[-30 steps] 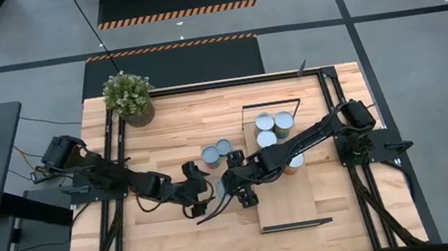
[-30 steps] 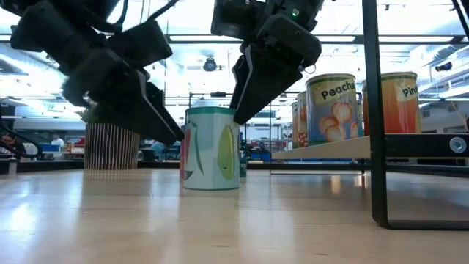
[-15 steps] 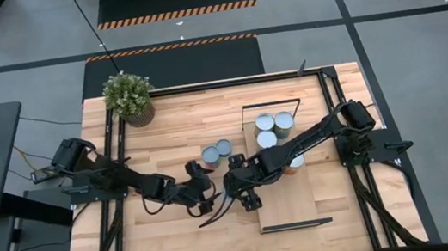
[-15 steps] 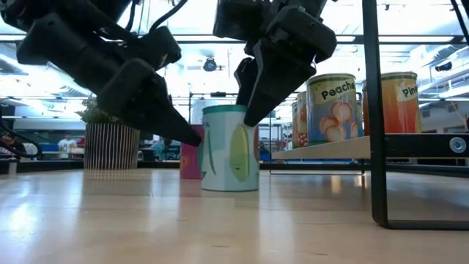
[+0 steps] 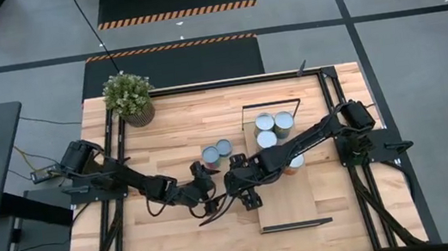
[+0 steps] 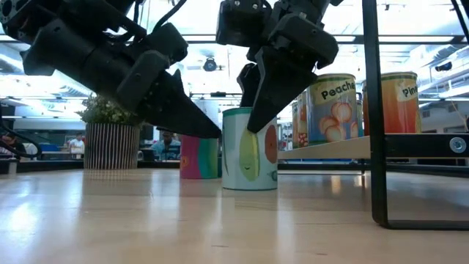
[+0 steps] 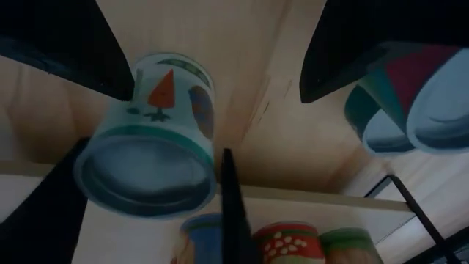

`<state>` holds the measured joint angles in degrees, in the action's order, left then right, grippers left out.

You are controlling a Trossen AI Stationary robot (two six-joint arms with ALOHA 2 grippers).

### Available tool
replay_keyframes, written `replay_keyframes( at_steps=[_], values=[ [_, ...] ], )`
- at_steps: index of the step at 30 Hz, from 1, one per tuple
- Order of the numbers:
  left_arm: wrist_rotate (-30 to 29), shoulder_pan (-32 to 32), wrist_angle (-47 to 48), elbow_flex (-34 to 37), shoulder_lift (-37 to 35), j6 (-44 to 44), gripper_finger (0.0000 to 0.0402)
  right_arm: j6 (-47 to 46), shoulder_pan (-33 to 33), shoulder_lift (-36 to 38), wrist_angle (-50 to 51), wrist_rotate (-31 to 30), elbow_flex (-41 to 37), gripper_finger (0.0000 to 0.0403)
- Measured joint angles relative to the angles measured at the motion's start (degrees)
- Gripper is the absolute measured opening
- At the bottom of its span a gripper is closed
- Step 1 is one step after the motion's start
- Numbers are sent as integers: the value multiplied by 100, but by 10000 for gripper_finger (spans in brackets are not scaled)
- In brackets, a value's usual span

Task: Pick and place cans onto a shelf
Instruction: Put the canned mixed fruits on the shelf

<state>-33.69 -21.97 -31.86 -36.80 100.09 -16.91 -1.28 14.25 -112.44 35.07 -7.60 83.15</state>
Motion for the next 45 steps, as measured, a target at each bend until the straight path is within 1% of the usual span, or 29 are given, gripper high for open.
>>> replay_keyframes(
  at_steps=[5,9,13,18,25,30,35,40,45],
  values=[
    [18,-1,-15,0,-1,22,396,-2,3,-1,11,20,-2,320],
    [255,-1,96,4,-103,0,396,-11,3,2,107,14,29,301],
    [441,-32,247,8,-236,-46,396,-61,5,109,521,-124,238,299],
    [509,-42,483,0,-368,-49,396,-20,22,425,969,-616,499,302],
    [507,-33,689,0,-395,-48,396,-8,21,1274,1332,-1188,546,302],
    [507,-34,742,0,-395,-123,396,-148,47,1842,1665,-1455,539,302],
    [507,-40,813,0,-396,-195,396,-498,133,2472,1976,-1855,174,302],
    [507,-37,824,0,-396,-192,396,-1026,192,3230,2095,-2215,-454,302],
    [507,-34,822,0,-397,-192,396,-1469,191,3968,2093,-2295,-1204,302]
  ],
)
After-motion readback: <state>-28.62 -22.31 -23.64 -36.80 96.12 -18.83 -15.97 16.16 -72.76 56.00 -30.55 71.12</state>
